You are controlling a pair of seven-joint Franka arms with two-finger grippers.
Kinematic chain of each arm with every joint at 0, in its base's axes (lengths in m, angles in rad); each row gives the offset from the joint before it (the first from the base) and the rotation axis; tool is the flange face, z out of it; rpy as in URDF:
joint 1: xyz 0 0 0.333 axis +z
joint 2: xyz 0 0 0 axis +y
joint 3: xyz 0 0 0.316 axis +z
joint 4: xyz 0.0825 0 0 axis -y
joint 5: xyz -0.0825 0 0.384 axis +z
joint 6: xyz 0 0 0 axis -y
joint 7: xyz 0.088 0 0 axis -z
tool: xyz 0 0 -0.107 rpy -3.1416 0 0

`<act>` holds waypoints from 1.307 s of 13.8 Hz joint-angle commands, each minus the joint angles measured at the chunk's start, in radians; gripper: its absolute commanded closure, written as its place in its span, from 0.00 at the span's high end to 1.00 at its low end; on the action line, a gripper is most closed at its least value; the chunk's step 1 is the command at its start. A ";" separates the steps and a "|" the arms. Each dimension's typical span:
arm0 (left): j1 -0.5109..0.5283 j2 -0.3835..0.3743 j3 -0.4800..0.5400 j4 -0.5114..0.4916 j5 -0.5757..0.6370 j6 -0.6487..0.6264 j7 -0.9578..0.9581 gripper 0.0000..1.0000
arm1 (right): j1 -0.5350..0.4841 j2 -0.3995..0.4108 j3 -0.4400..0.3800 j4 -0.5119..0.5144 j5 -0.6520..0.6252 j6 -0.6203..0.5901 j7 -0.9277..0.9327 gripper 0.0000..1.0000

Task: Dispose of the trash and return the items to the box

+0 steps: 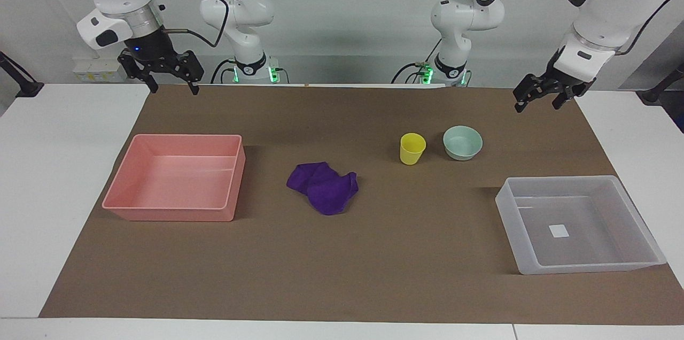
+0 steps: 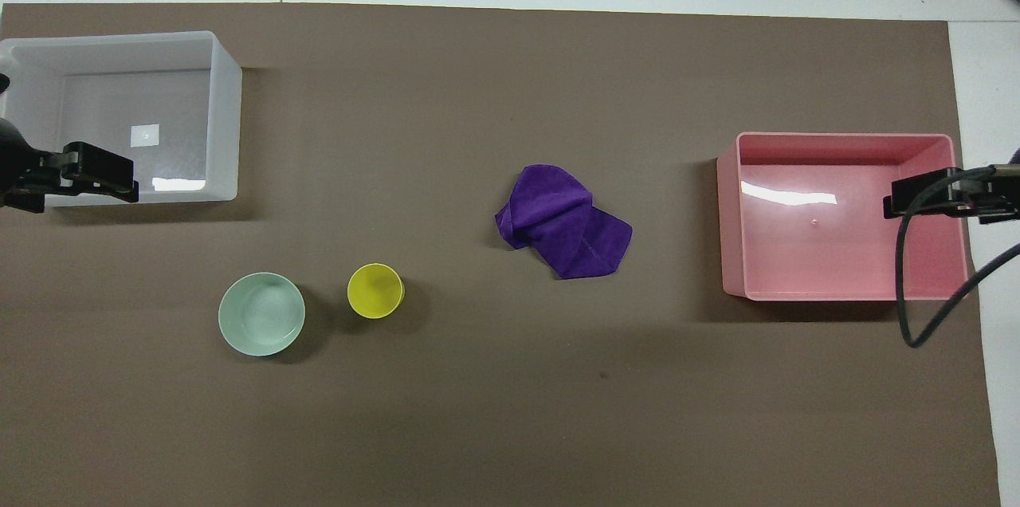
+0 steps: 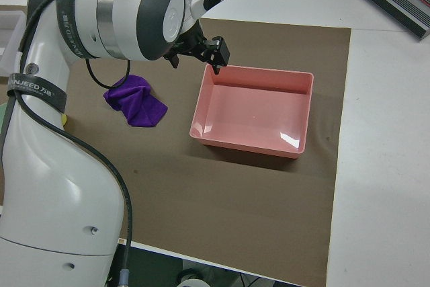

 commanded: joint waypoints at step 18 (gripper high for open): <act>-0.001 -0.011 0.003 -0.022 0.016 -0.007 0.004 1.00 | -0.003 -0.018 0.006 -0.031 0.012 0.018 -0.025 1.00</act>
